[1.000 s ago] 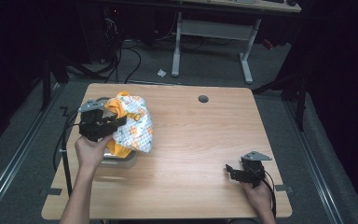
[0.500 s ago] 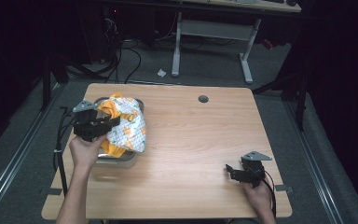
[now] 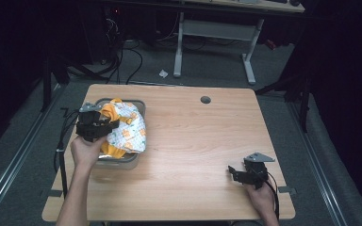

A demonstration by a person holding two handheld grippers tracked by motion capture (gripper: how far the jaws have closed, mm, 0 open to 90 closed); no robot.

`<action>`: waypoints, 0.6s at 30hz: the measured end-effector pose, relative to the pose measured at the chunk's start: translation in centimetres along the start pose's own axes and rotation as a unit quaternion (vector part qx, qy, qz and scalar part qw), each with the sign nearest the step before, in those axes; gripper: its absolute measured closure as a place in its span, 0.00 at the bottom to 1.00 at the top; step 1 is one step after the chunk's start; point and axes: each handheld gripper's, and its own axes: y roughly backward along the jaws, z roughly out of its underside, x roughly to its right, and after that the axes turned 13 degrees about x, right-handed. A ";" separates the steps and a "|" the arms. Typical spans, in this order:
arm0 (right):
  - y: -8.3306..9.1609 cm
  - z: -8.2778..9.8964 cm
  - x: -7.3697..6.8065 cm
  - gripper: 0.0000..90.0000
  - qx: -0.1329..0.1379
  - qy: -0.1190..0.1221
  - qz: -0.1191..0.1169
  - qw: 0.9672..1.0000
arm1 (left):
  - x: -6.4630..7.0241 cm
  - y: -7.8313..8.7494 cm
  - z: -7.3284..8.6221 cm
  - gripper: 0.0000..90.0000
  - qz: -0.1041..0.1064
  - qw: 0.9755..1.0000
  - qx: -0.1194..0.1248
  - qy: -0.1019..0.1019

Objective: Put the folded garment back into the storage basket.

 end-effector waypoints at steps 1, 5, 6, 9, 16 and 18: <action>0.0 0.0 0.0 0.26 0.000 0.001 0.000 1.000 | -0.1 -0.1 0.1 0.81 -0.004 1.000 -0.004 -0.002; 0.0 0.0 0.0 0.26 0.000 0.000 0.000 1.000 | -0.3 -0.7 0.6 0.81 -0.017 1.000 -0.017 -0.014; 0.0 0.0 0.0 0.26 0.000 0.001 0.000 1.000 | -0.4 -0.9 0.7 0.81 -0.019 0.999 -0.020 -0.016; 0.0 0.0 0.0 0.26 0.000 0.001 0.000 1.000 | -0.5 -1.2 1.0 0.81 -0.024 0.999 -0.030 -0.023; 0.0 0.0 0.0 0.26 0.000 0.001 0.000 1.000 | -0.7 -1.9 1.4 0.81 -0.030 0.998 -0.046 -0.033; 0.0 0.0 0.0 0.26 0.000 0.001 0.000 1.000 | -0.7 -2.1 1.5 0.80 -0.033 0.998 -0.051 -0.036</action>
